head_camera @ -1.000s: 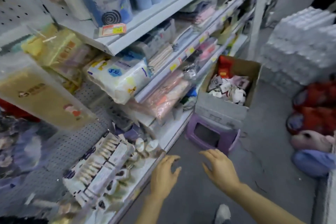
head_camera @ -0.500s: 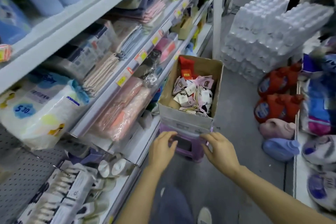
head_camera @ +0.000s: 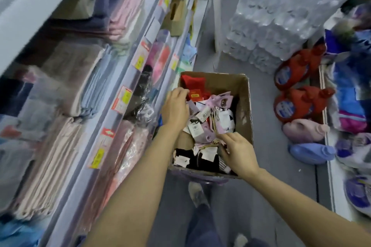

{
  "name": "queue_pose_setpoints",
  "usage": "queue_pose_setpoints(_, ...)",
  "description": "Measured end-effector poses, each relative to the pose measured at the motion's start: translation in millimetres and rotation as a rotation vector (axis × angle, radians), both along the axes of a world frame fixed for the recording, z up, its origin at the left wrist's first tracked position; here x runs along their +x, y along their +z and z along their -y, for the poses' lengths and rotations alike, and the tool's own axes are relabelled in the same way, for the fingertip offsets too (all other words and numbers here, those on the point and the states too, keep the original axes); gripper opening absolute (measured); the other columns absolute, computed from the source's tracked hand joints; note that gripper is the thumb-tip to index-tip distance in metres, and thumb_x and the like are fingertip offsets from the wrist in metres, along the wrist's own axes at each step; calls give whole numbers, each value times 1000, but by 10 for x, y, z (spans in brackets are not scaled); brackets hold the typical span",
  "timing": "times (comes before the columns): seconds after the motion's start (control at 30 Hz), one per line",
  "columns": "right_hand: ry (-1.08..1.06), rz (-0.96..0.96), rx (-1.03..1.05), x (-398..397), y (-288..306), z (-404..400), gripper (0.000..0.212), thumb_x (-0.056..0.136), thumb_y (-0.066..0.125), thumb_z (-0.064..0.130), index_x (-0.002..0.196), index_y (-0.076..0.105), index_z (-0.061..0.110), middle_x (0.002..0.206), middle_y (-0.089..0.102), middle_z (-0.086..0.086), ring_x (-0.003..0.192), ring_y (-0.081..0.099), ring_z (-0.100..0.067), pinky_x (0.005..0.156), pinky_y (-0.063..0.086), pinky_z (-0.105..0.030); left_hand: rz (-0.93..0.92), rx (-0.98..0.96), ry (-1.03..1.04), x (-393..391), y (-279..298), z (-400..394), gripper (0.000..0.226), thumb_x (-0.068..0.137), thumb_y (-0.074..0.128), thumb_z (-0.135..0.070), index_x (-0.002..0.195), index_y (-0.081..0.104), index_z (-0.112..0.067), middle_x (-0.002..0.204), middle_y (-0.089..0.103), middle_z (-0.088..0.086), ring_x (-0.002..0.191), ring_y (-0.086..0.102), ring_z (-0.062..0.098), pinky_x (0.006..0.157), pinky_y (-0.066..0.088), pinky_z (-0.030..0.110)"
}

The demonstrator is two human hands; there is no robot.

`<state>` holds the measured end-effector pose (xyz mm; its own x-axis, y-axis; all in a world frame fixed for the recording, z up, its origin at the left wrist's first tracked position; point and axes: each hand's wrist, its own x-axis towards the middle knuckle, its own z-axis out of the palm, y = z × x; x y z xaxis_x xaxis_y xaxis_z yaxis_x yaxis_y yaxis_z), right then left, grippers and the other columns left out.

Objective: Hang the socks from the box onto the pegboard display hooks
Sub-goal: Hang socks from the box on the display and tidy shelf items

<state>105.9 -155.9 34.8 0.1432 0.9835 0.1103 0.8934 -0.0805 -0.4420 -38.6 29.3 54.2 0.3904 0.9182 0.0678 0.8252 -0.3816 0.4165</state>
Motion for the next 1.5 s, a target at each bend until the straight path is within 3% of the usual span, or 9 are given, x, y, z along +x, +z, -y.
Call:
queue_pose_setpoints(0.47, -137, -134, -187, 205, -504, -793, 24, 83, 64, 10, 106, 69, 15, 94, 69, -2, 91, 63, -27, 66, 54, -39, -268, 354, -350, 721, -651, -975, 29, 69, 73, 2, 91, 58, -9, 115, 63, 15, 71, 59, 29, 60, 48, 37)
queue_pose_setpoints(0.63, -282, -362, -258, 223, -553, -1075, 23, 91, 58, 16, 111, 70, 17, 104, 70, -1, 94, 64, -21, 77, 51, -35, -221, 336, -225, 637, -802, -902, 29, 74, 73, 2, 95, 59, -12, 114, 60, 8, 71, 56, 23, 48, 49, 34)
queue_pose_setpoints(0.8, -864, -1596, -493, 272, -526, -1411, 35, 94, 59, 45, 86, 65, 12, 80, 70, -14, 68, 67, -23, 68, 60, -43, 65, 122, -262, 551, -669, -241, 16, 73, 60, -6, 86, 68, -10, 91, 65, 5, 83, 57, 28, 62, 53, 38)
queue_pose_setpoints(0.87, -954, -1854, -561, 353, -593, -1449, 38, 94, 57, 47, 85, 65, 11, 67, 67, -7, 55, 65, -19, 53, 57, -30, 90, -54, -356, 511, -618, 118, 22, 68, 66, -4, 87, 69, -15, 91, 67, -1, 89, 57, 23, 73, 53, 35)
queue_pose_setpoints(1.0, -1016, -1560, -583, 401, -776, -1396, 28, 90, 62, 3, 119, 64, 4, 85, 69, -12, 68, 63, -23, 64, 54, -33, 123, -358, -406, 435, -650, 345, 22, 73, 61, -12, 88, 76, -18, 94, 73, -5, 90, 64, 18, 80, 54, 33)
queue_pose_setpoints(1.13, -1061, -1467, -520, 415, -812, -1280, 31, 92, 61, 1, 121, 63, 11, 89, 71, -8, 68, 64, -22, 61, 54, -31, 187, -334, -39, 626, -891, -85, 26, 83, 55, -6, 98, 74, -15, 106, 70, 3, 96, 65, 21, 85, 51, 32)
queue_pose_setpoints(1.27, -1060, -1431, -484, 405, -796, -1177, 33, 93, 60, 3, 125, 60, 12, 104, 72, -9, 74, 68, -21, 61, 56, -30, -112, -207, 87, 892, -1326, -615, 42, 93, 48, -1, 134, 50, -3, 137, 50, 16, 122, 50, 32, 104, 40, 39)
queue_pose_setpoints(1.43, -1057, -1476, -409, 341, -696, -1022, 30, 94, 60, 5, 122, 60, 15, 100, 73, -8, 72, 71, -19, 56, 54, -27, -540, -90, -147, 920, -1554, -870, 29, 75, 49, -8, 82, 76, -18, 75, 68, 3, 68, 66, 22, 64, 51, 28)
queue_pose_setpoints(1.5, -1069, -1481, -364, 315, -662, -958, 29, 94, 60, 5, 122, 60, 15, 98, 74, -6, 75, 72, -18, 60, 55, -29, -651, -90, -215, 915, -1559, -872, 27, 75, 52, -7, 80, 76, -16, 78, 69, 4, 70, 67, 23, 62, 50, 28)
